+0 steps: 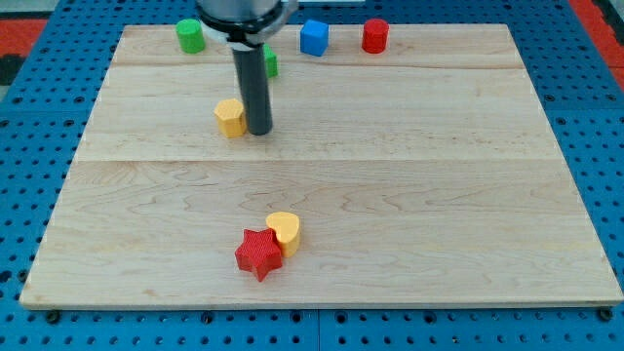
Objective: Move the yellow hexagon slightly up
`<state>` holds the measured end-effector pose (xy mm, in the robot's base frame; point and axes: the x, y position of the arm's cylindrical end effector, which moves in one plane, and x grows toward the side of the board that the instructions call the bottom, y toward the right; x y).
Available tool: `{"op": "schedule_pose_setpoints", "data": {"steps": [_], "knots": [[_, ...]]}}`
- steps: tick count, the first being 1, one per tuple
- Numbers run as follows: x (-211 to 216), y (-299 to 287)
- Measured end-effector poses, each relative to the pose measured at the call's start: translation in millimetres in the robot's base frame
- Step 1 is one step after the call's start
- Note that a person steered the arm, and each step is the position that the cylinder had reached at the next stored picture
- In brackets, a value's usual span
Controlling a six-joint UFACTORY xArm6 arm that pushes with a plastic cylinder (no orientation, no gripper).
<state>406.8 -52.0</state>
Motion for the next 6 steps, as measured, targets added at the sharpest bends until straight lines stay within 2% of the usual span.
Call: {"op": "schedule_pose_setpoints", "data": {"steps": [1, 2, 3, 4, 5, 6], "knots": [[67, 13], [76, -27], [63, -20], [31, -29], [34, -55], [-6, -74]]}}
